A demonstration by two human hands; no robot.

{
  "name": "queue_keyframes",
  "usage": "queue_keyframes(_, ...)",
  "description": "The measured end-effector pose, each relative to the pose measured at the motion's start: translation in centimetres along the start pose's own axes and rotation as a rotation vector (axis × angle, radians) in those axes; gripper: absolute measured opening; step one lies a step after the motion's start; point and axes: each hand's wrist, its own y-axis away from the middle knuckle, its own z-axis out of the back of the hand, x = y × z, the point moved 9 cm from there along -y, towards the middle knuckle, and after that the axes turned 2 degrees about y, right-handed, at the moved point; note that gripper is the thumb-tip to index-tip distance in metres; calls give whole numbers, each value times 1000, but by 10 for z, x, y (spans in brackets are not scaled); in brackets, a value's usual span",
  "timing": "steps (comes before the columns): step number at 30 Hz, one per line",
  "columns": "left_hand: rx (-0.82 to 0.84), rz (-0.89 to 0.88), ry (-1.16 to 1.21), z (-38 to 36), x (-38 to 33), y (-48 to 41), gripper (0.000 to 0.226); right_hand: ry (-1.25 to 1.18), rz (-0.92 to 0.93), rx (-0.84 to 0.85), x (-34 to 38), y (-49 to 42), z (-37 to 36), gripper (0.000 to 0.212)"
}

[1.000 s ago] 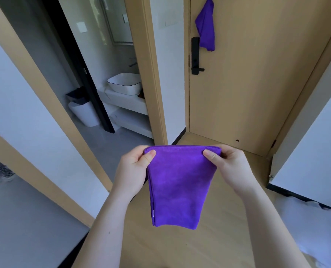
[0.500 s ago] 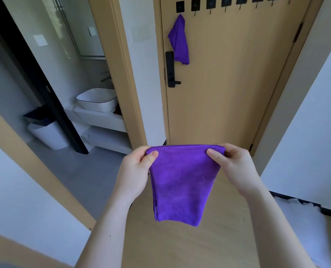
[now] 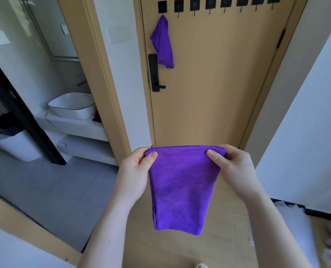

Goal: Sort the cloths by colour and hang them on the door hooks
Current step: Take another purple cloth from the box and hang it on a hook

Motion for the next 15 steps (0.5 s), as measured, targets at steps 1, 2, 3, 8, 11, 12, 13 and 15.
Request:
queue_keyframes(1, 4, 0, 9, -6, 1, -9, 16, -2, 0, 1, -3, -9, 2, 6)
queue_keyframes(2, 5, -3, 19, -12, 0, -18, 16, -6, 0, 1, -6, -19, 5, 6)
queue_keyframes(3, 2, -7, 25, -18, 0, -28, 18, -12, 0, -1, -8, -30, 9, 6)
queue_keyframes(8, 8, -10, 13, -52, 0, -81, 16, -24, -7, 23, -20, -91, 24, 7)
queue_keyframes(11, -9, -15, -8, -70, -4, -114, 22, -33, -16, 38, -25, -128, 33, 7)
queue_keyframes(12, -14, -13, -13, -76, -5, -123, 22, -30, -16, 43, -27, -140, 36, 7)
queue_keyframes(13, -20, -14, -20, -82, -5, -131, 22, -29, -19, 48, -28, -150, 38, 7)
queue_keyframes(15, -27, -19, -17, -90, -7, -146, 19, -39, -19, 57, -29, -170, 43, 7)
